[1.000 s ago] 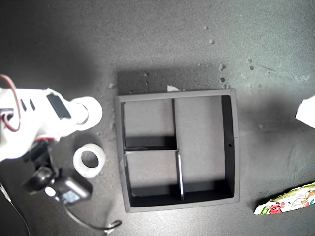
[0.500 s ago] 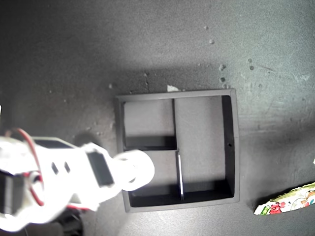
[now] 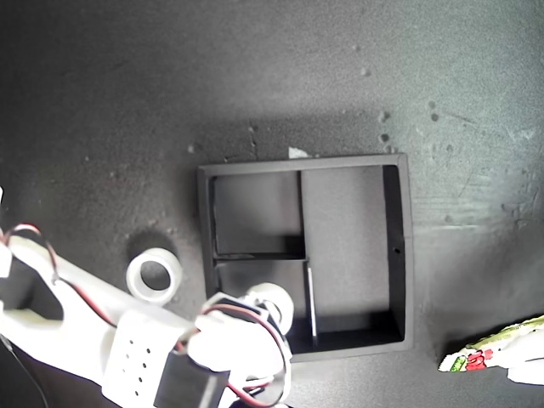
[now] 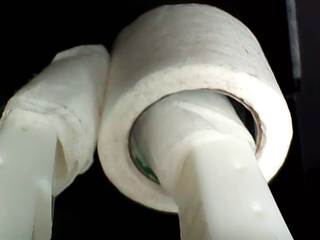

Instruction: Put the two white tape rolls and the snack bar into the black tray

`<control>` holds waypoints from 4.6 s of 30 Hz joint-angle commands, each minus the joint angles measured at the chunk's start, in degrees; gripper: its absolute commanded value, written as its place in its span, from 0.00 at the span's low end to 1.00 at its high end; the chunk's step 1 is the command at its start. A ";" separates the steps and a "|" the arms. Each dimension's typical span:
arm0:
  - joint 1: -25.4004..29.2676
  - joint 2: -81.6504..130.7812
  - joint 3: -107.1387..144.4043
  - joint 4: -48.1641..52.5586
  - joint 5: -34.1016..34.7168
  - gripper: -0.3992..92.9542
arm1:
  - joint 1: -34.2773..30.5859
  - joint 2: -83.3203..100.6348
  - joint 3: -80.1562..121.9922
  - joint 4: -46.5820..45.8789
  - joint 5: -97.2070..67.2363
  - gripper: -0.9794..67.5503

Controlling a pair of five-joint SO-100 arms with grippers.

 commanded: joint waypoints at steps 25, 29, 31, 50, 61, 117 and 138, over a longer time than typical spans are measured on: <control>2.46 4.75 -0.79 1.32 -8.26 0.19 | -16.96 -11.69 19.78 -27.42 29.53 0.48; 1.93 14.15 6.77 1.32 -7.56 0.17 | -17.23 -11.69 23.47 -27.60 31.46 0.40; 1.85 21.45 13.27 1.32 -7.91 0.17 | -17.14 -11.60 25.40 -28.83 31.99 0.37; 16.96 52.65 61.44 -0.62 -28.65 0.15 | 3.52 0.26 7.12 3.43 25.58 0.01; 16.61 55.11 82.71 -17.84 -27.77 0.15 | 7.65 0.35 5.80 3.96 55.46 0.01; -12.13 45.00 45.79 -4.75 0.35 0.01 | 26.54 -58.97 -54.32 9.32 -63.90 0.15; -10.90 11.51 13.27 1.14 0.79 0.01 | 24.87 -58.80 -100.28 45.26 -50.54 0.33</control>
